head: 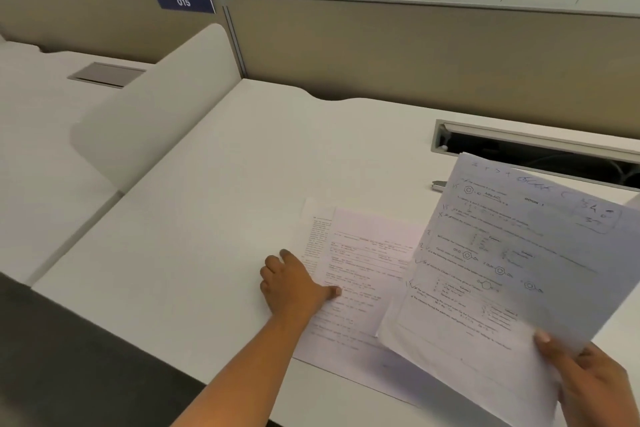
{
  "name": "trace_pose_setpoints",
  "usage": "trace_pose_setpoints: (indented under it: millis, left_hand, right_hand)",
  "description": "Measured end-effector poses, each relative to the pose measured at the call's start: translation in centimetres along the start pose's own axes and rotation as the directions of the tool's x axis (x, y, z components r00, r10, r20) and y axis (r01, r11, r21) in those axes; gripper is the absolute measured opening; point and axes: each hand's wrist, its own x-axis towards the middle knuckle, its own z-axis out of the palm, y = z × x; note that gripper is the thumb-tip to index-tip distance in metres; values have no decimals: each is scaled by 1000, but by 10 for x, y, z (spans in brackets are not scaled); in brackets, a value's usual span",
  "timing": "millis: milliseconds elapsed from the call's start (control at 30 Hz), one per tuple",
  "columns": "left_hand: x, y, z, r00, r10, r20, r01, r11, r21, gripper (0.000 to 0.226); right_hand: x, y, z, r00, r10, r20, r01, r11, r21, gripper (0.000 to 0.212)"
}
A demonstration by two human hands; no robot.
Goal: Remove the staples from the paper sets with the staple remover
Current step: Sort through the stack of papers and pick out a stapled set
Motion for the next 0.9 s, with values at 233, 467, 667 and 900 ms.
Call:
trace_pose_setpoints:
  millis: [233, 467, 667, 900]
  left_hand:
    - [12, -3, -6, 998, -52, 29, 55, 994, -94, 109]
    - [23, -7, -16, 997, -20, 71, 43, 936, -350, 80]
    - [25, -19, -10, 999, 38, 29, -19, 873, -487, 50]
    - [20, -25, -21, 988, 87, 124, 34, 670, -742, 24]
  right_hand:
    - [-5, -6, 7, 1000, -20, -19, 20, 1000, -22, 10]
    - [-5, 0, 0, 999, -14, -35, 12, 999, -48, 9]
    - [1, -2, -5, 997, -31, -73, 25, 996, -82, 8]
    - [0, 2, -14, 991, 41, -125, -35, 998, 50, 6]
